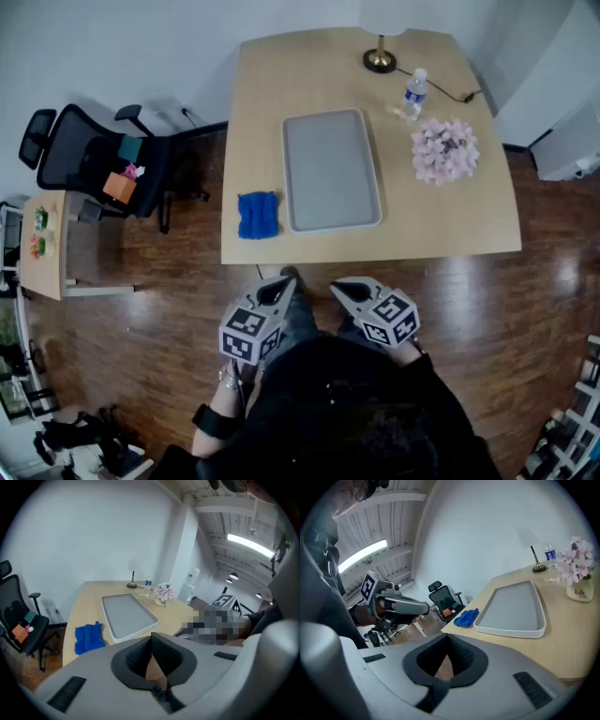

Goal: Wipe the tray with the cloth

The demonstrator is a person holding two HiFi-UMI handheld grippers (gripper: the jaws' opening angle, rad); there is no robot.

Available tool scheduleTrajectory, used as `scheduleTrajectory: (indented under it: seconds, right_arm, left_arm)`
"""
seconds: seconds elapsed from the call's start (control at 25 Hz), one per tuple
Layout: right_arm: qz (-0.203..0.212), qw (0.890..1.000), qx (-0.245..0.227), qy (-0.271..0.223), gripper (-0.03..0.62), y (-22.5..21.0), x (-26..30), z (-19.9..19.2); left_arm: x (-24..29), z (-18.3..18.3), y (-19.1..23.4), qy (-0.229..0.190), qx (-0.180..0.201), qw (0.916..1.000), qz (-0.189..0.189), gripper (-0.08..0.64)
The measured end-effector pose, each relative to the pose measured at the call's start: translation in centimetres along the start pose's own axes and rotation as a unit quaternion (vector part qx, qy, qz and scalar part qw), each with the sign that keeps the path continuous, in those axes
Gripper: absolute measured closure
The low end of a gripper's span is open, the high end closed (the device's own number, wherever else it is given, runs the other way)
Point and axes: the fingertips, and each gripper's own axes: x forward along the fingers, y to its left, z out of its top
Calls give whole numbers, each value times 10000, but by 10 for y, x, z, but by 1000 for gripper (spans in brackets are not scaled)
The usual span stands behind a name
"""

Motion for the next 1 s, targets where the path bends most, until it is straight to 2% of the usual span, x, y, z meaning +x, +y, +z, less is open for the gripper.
scheduleTrajectory:
  seconds: [0.2, 0.36, 0.44, 0.52, 0.6, 0.72, 0.84, 1.0]
  right_arm:
    - [-296, 9995, -83, -27, 580, -11, -2, 9]
    - [-705, 9968, 108, -364, 557, -20, -3, 33]
    - [-915, 9946, 138, -460, 557, -19, -4, 50]
    - [-1164, 9921, 126, -459, 557, -24, -3, 63]
    - [-1393, 9889, 106, -499, 557, -30, -1, 74]
    - [-1700, 9831, 132, -660, 557, -35, 9, 90]
    - [-1986, 9768, 213, -774, 557, -39, 18, 104]
    - [-2153, 9717, 477, -845, 557, -47, 14, 107]
  left_arm:
    - [7, -5, 65, -103, -285, 9980, 556, 560]
    - [30, -15, 128, -14, -597, 9935, 971, 551]
    - [50, -21, 158, 198, -665, 9917, 1081, 450]
    - [73, -26, 186, 377, -722, 9897, 1175, 253]
    - [93, -30, 211, 464, -770, 9873, 1307, 130]
    - [114, -36, 238, 582, -965, 9851, 1300, 102]
    - [132, -41, 251, 677, -1291, 9828, 1132, 91]
    - [151, -55, 252, 928, -1325, 9814, 1033, 92]
